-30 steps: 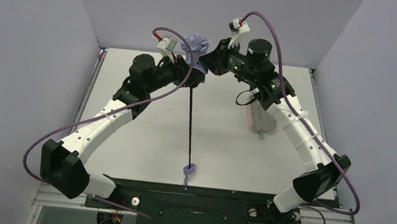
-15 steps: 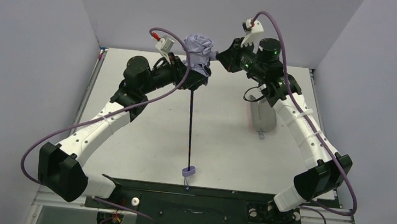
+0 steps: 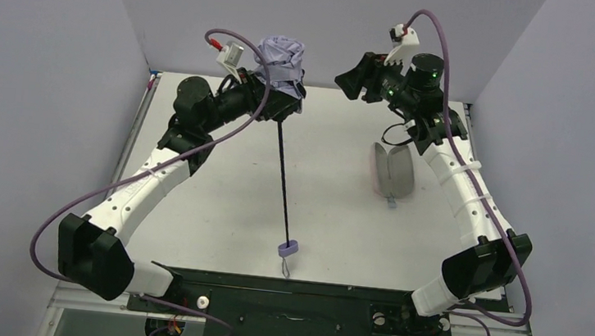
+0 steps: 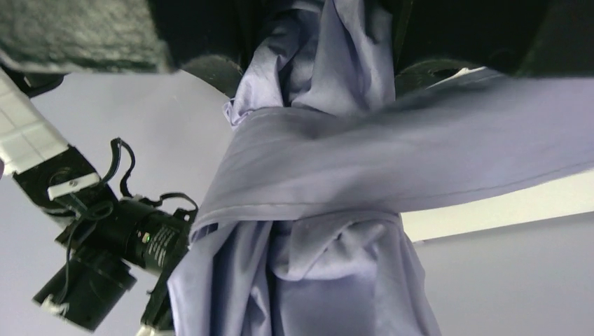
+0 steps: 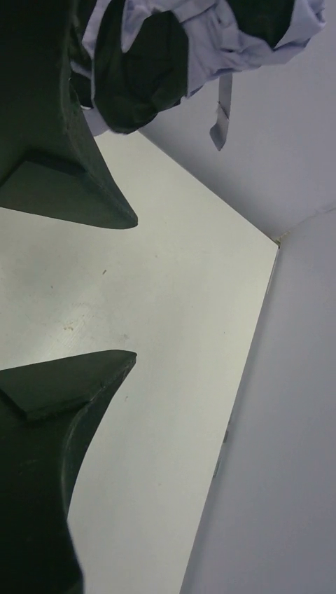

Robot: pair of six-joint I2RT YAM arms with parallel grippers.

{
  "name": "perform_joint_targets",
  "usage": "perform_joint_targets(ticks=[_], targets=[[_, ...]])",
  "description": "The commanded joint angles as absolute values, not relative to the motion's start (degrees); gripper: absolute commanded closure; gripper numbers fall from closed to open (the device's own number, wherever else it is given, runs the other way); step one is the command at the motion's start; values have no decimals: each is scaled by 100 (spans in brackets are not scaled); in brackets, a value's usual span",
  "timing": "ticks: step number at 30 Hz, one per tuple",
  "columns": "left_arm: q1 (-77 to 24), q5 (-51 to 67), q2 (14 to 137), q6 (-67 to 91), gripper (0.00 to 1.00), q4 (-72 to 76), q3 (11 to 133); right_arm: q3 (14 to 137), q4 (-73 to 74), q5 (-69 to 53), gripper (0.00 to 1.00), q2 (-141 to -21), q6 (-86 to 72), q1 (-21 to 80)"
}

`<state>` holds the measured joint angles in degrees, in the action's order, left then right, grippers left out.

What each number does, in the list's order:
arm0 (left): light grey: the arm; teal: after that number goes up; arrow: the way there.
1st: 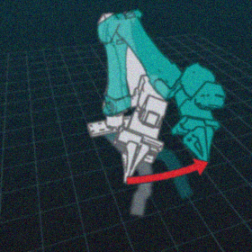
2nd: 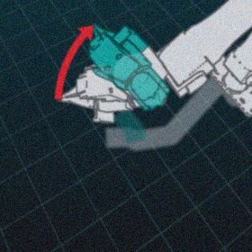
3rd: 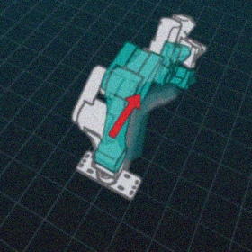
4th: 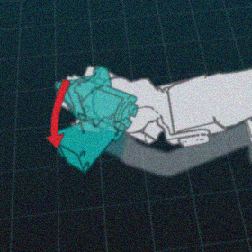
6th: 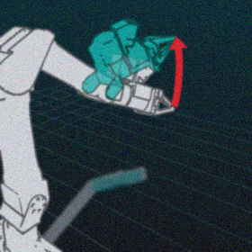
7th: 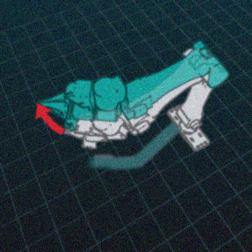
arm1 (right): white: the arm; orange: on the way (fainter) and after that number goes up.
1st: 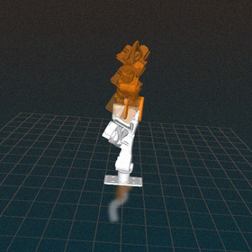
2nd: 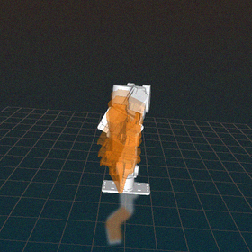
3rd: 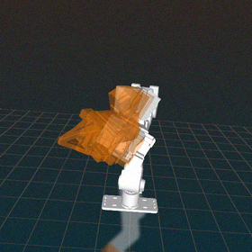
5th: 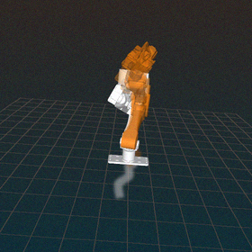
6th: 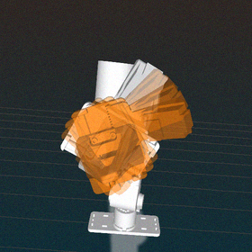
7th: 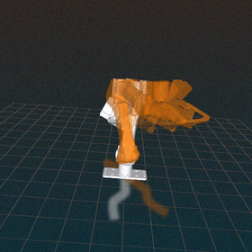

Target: Open the umbrella

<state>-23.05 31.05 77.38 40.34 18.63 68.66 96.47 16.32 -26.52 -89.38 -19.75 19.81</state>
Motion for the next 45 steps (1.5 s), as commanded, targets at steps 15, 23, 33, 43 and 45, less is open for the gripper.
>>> perform_joint_targets(ticks=[15,23,33,43,45], targets=[[-2029,2765,8359,5746,100,3466,7716,8930,1530,-4551,32,-8510,-1495,2856],[-2030,2795,8474,6011,100,3666,7785,9014,1782,-4294,38,-8766,-1131,3245],[-1923,3158,8593,5933,100,3589,7916,9214,896,-4823,100,-9107,-2228,3246],[-1118,3190,8210,4908,26,2681,7491,8882,-1391,-4946,100,-9243,-4508,2715],[-890,3204,8076,4736,20,2570,7327,8811,-1483,-4974,100,-9234,-4634,2672]])
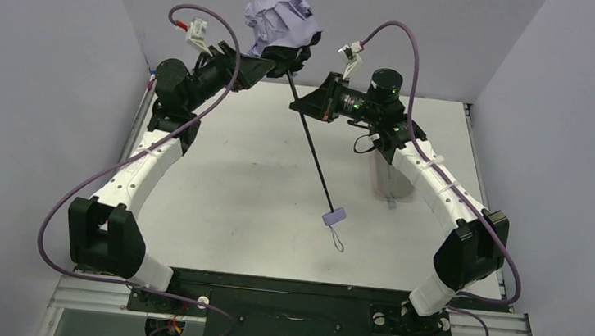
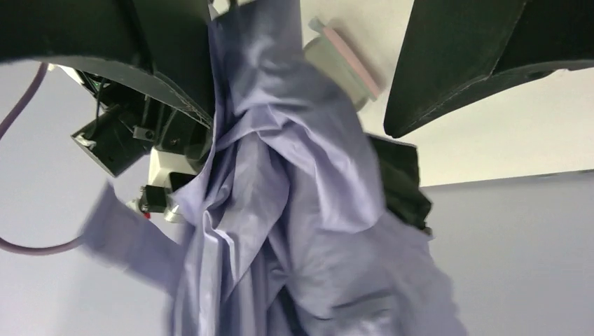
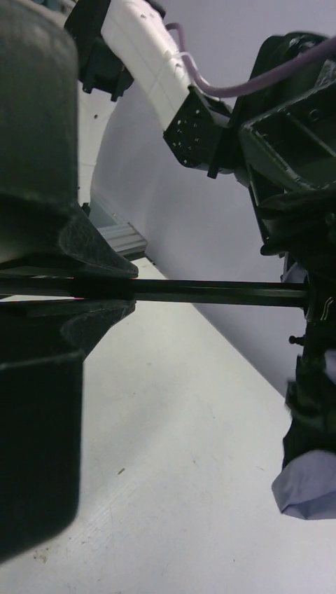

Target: Open the umbrella

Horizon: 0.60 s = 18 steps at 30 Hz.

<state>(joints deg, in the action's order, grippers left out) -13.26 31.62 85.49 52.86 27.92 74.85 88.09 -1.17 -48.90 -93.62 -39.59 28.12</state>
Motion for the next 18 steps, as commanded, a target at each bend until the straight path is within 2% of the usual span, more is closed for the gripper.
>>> perform_joint_targets(ticks=[1,5,12,18], targets=[[-759,3260,8004,4640,15,2515,7252,8718,-1584,-4979,100,-9212,-4686,2650],[-640,3451,7689,3194,8,1990,7137,8509,-2073,-5000,100,-9256,-5230,2544],[-777,4456,7260,-922,6,1522,7050,8479,-2053,-5173,100,-9333,-5403,2505],[-1525,4484,6903,-4686,21,486,6935,8506,-1405,-5107,100,-9280,-5142,2501]])
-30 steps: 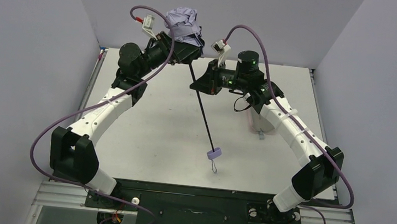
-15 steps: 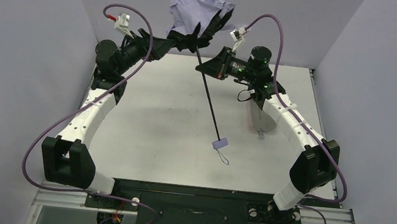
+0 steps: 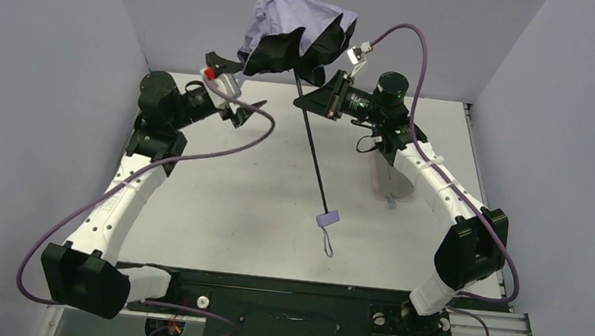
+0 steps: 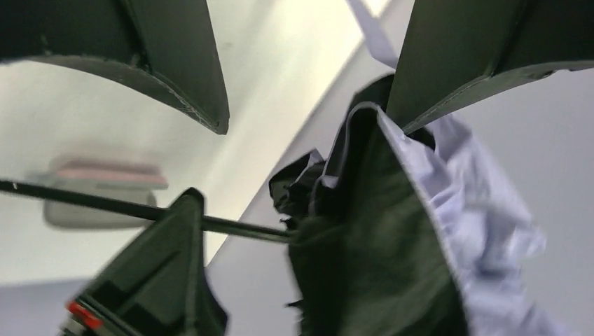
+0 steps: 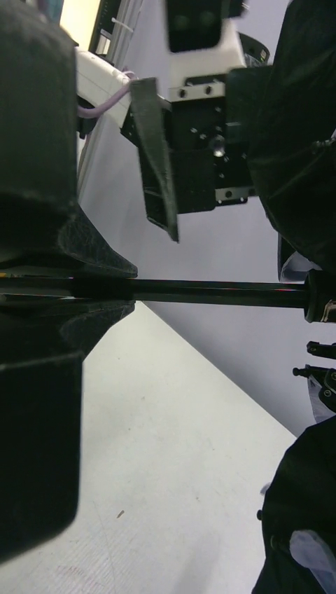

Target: Open the umbrella

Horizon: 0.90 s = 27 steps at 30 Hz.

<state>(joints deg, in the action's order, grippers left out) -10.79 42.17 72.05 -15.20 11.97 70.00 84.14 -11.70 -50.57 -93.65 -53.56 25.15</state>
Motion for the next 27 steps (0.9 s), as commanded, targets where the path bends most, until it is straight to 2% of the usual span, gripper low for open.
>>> perform_joint_targets(ticks=[1,5,11,16,20,27], targets=[[-1759,4430,6845,-5353,24,324,6882,8499,-1318,-5085,100,-9263,-5080,2502],[-2331,4197,6768,-6899,31,69,6716,8467,-1233,-5142,100,-9213,-5062,2534],[-2922,3547,6809,-8342,40,35,6463,8422,-1016,-5231,100,-9144,-4881,2541],[-2992,3019,7083,-8938,47,25,6522,8549,-339,-5386,100,-9100,-4193,2621],[-2989,2945,7142,-9170,51,461,6314,8633,253,-5522,100,-9050,-3665,2712],[-2984,2901,7332,-9566,55,234,6360,8702,669,-5682,100,-8975,-3280,2857]])
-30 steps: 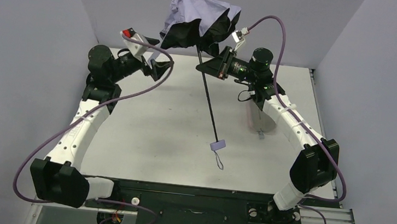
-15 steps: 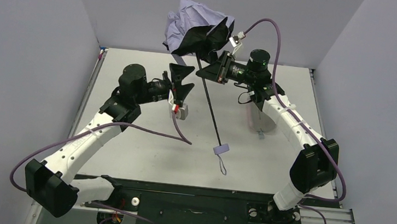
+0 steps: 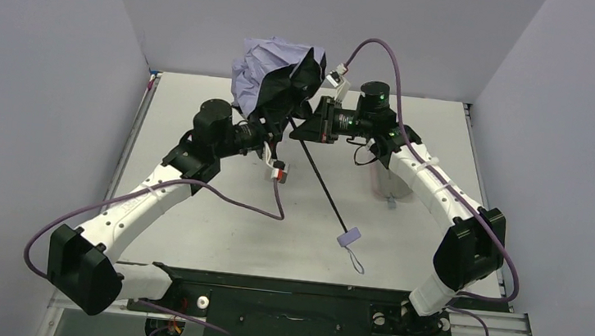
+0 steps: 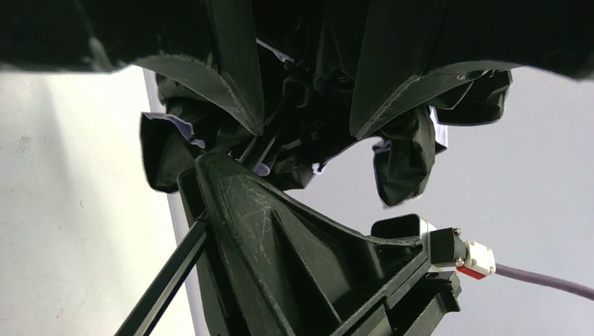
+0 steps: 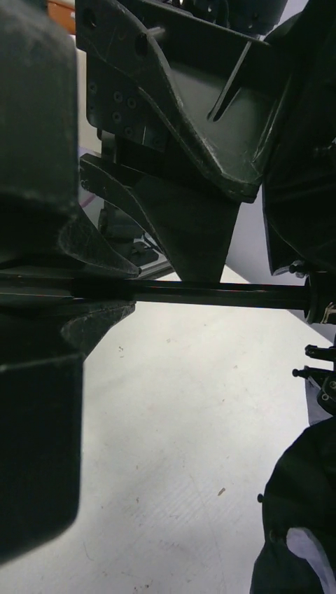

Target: Open the umbrella

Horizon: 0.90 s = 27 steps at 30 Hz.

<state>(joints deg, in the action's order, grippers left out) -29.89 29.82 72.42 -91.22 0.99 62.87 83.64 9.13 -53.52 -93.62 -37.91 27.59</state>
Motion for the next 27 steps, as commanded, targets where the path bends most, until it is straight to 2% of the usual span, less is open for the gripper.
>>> perform_joint_targets(ticks=[1,6,14,17,19,21,22,23,24,25,26,27], targets=[[-2986,2892,7353,-9660,55,151,6358,8725,686,-5693,100,-8970,-3239,2894],[-2988,2780,7421,-9871,74,97,6249,8766,729,-5756,100,-8933,-3188,2986],[-2976,2788,7380,-10090,90,9,6079,8848,741,-5834,100,-8955,-3323,3041],[-2979,2787,7378,-10132,100,9,6027,8913,757,-5882,100,-8962,-3324,3075],[-2982,2800,7383,-9891,100,55,6038,8947,734,-5930,100,-8974,-3325,3065],[-2972,2862,7372,-9511,100,93,6102,9027,648,-5962,88,-8998,-3392,3014],[-2967,2881,7364,-9154,100,146,6142,9121,470,-5971,74,-9008,-3467,2913],[-2941,2979,7334,-8985,100,165,6169,9166,314,-5974,67,-9050,-3791,2845],[-2930,3045,7310,-8656,100,211,6189,9263,-185,-5943,54,-9078,-4040,2643],[-2910,3194,7259,-8494,100,233,6193,9321,-462,-5929,49,-9149,-4581,2512],[-2901,3280,7229,-8144,100,300,6189,9447,-1113,-5861,41,-9193,-4887,2263],[-2883,3444,7177,-7742,100,385,6201,9606,-1413,-5796,38,-9294,-5421,1979]])
